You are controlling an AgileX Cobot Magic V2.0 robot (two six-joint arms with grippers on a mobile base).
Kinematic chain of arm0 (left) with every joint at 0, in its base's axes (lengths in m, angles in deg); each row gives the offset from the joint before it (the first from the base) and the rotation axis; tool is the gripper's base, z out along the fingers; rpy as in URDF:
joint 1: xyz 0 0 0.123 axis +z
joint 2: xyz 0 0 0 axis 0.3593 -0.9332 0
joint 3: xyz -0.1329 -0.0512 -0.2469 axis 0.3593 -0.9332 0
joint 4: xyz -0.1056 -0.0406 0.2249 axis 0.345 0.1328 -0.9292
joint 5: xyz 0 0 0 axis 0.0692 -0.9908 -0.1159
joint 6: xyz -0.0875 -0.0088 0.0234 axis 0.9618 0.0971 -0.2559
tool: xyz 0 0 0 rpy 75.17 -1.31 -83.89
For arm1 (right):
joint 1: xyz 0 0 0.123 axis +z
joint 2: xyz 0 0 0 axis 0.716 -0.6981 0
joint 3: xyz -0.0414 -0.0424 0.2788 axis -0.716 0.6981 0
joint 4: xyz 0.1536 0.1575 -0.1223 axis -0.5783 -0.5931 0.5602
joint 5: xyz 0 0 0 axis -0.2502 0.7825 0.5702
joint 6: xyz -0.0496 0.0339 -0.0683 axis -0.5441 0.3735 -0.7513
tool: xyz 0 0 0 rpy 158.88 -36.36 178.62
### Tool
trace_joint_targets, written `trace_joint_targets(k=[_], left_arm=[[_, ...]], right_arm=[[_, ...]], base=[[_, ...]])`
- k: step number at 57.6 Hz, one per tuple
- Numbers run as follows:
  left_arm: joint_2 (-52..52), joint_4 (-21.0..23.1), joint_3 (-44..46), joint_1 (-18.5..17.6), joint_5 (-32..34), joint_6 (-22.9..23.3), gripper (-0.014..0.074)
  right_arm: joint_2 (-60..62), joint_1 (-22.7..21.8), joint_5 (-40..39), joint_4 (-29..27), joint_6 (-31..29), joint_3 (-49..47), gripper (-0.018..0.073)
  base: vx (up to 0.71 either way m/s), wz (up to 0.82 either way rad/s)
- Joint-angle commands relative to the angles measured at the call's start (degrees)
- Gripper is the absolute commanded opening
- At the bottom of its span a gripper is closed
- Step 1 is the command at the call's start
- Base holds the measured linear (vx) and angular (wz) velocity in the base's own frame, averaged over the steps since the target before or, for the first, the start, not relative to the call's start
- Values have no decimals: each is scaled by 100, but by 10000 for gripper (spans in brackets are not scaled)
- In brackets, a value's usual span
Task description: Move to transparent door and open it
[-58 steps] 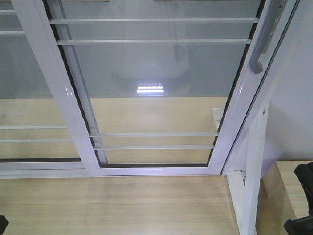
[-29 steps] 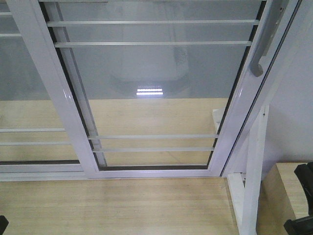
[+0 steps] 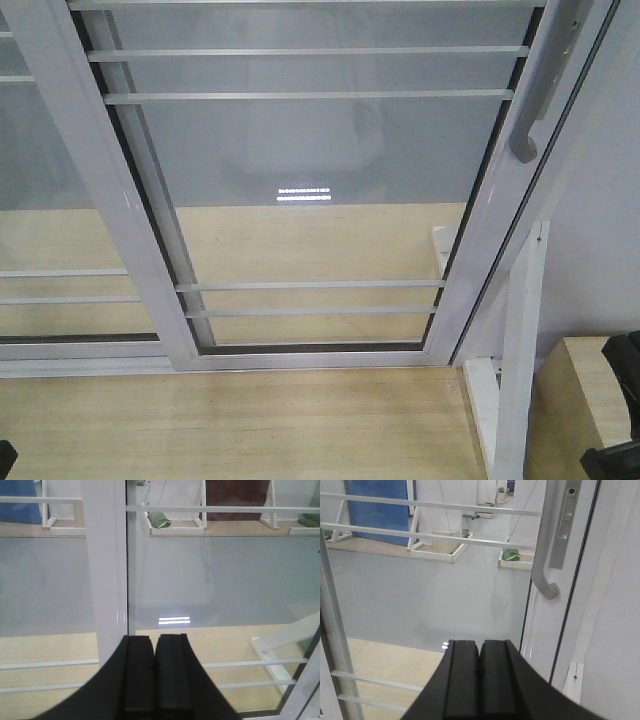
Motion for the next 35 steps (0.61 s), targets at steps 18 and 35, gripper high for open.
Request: trace_joint_targets(k=[18,35], left_arm=[[77,83,-162,-1,460,5,-2],[77,83,-162,-1,460,5,-2]], right_arm=[[83,-38,-464,7,-16,82,0],[83,-38,-464,7,-16,82,0]], base=[[0,0],[3,0]])
